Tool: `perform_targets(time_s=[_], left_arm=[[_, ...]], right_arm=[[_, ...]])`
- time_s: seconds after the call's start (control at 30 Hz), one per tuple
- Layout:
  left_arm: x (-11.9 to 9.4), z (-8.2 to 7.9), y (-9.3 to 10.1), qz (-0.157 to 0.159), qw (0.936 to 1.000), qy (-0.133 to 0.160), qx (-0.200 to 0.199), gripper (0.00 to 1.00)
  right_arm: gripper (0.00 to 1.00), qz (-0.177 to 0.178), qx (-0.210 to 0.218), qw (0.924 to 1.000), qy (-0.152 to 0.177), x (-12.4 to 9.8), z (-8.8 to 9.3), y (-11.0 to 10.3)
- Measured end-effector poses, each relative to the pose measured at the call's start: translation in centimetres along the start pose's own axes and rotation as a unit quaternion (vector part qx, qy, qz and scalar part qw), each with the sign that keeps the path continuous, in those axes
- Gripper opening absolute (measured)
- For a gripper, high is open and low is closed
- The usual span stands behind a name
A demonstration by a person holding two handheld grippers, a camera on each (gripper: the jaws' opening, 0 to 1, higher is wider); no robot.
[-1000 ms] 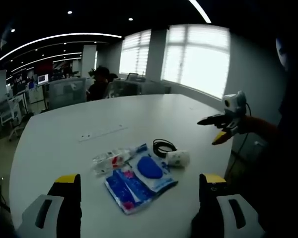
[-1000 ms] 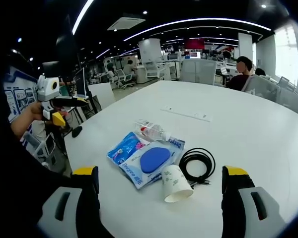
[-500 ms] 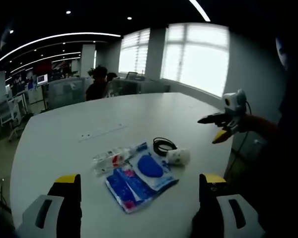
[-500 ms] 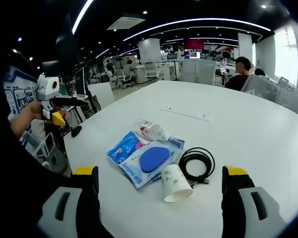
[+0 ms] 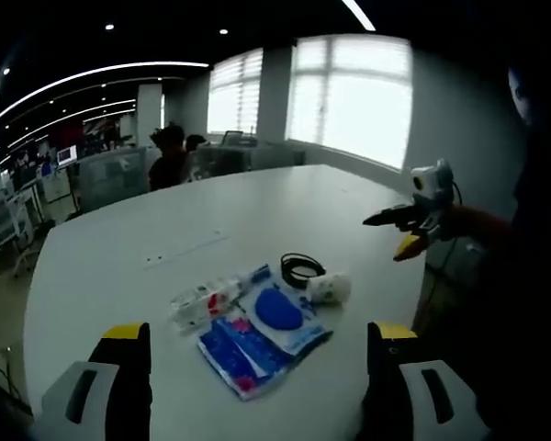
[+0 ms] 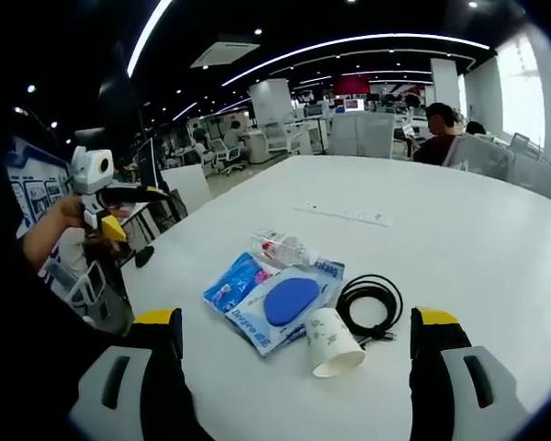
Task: Arrange the tabletop items into an orderly group along one side of the table until the central work area is clear of visible clutter.
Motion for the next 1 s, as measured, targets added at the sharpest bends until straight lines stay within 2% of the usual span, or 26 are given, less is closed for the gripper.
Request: perform_targets(time_s=[0.27, 0.57, 1.0], left_arm=[[0.7, -0.4, -0.7, 0.009, 0.9997, -0.016, 0.014, 0.96], [2.5, -1.5, -1.8, 0.039, 0.9974, -0.04, 0.045, 0.95], [5.5, -3.6, -4.0, 0.099, 0.9872, -0.071, 0.103, 0.93]], right_arm=[[1.0, 0.007, -0.006, 1.0, -0.001, -0.1, -0.1, 0.1], [0.99, 0.009, -0.003, 1.0, -0.002, -0.1, 0.1, 0.0], [0.99, 0.022, 0.002, 0.9997, -0.011, -0.6, 0.4, 0.9]])
Point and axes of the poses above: the point that each gripper's makers call its tool centre point, and the gripper's own axes: x roughly forward along the fingers, y roughly to its right, z roughly out of its underside, the point moved 10 cm from there along -x, roughly backward along the fingers, and after that the axes turned 10 degrees about z, right-handed, at the moved point
